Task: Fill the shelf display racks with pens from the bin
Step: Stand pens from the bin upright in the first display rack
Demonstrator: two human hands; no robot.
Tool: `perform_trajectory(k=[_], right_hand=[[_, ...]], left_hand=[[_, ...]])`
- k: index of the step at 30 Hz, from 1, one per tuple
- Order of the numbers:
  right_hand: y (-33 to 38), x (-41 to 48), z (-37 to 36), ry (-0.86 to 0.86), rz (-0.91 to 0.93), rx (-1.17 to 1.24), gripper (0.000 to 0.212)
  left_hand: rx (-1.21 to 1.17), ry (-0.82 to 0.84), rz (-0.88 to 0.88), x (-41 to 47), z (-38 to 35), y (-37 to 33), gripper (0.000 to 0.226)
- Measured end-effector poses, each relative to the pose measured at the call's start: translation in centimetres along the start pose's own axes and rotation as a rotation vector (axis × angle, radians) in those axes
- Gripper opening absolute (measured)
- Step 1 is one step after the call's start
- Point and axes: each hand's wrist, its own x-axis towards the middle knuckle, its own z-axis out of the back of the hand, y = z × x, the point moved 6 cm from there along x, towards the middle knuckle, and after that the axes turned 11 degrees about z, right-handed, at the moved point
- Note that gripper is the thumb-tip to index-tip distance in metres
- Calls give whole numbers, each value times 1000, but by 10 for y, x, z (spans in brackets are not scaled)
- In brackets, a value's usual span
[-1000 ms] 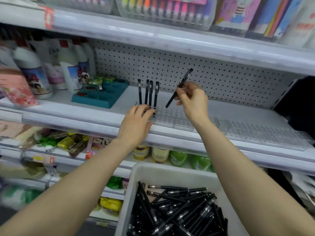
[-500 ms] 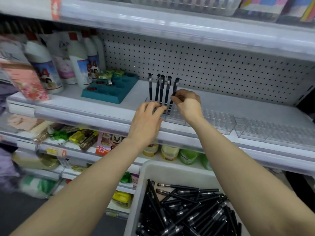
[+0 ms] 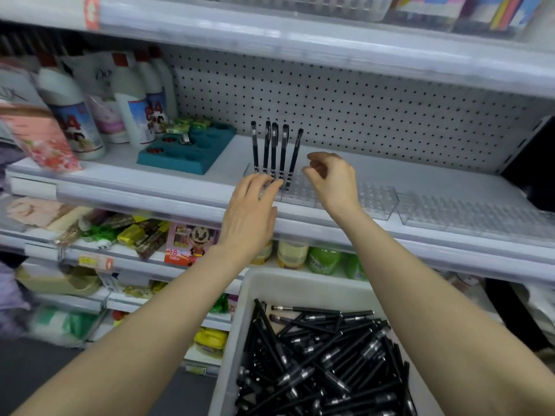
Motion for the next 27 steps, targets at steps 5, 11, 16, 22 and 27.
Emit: perform_trajectory(k=[5, 11, 16, 22, 27], right_hand=[[3, -81, 10, -50, 58, 8, 12], [-22, -182, -17, 290, -190, 34, 7], [-30, -225, -47, 542, -186, -125, 14], [-37, -241, -63, 629, -154, -254, 24], [-40, -241, -61, 641, -183, -240, 18]], left_hand=[[-128, 118, 6, -59, -22, -17, 28], [3, 349, 8, -111, -61, -8, 37], [42, 364, 8, -111, -63, -9, 44], [101, 405, -21, -113, -61, -12, 47], [38, 402, 0, -112, -61, -8, 48]])
